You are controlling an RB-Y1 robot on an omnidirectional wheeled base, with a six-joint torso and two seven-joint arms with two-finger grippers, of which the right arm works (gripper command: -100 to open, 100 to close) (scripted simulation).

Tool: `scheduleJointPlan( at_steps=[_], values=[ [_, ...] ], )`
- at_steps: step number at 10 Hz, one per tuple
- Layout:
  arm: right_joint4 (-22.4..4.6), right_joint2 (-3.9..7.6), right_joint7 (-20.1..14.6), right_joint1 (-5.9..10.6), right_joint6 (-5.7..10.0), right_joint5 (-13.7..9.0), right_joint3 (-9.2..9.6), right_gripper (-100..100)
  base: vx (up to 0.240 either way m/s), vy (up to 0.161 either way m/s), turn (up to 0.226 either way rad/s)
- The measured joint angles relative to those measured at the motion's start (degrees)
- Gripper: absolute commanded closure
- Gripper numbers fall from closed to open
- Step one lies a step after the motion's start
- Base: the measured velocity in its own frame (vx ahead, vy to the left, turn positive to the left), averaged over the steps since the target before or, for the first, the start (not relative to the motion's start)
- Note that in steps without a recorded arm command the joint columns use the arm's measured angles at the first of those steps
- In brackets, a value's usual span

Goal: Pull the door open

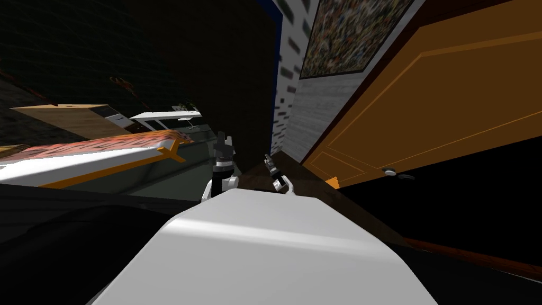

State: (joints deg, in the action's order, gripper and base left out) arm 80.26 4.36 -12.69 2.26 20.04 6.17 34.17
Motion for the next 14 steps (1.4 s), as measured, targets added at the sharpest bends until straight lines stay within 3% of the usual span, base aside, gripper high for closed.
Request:
scheduleJointPlan(
  at_steps=[6, 8, 10, 14],
  values=[
    [-7.2, -1.64, -0.3, 4.02, -0.34, 0.0, 4.93, -100, 0.065, 0.185, -0.082],
    [-8.3, -1.79, -0.5, 4.82, -0.99, 0.0, 6.85, -100, 0.029, 0.200, 0.009],
    [-11.1, -2.83, -0.5, 6.16, -0.70, 0.0, 7.88, -100, 0.019, 0.040, 0.132],
    [-11.0, -2.61, -0.6, 6.26, -0.89, 0.0, 8.38, -100, -0.005, -0.004, -0.013]
  ],
)
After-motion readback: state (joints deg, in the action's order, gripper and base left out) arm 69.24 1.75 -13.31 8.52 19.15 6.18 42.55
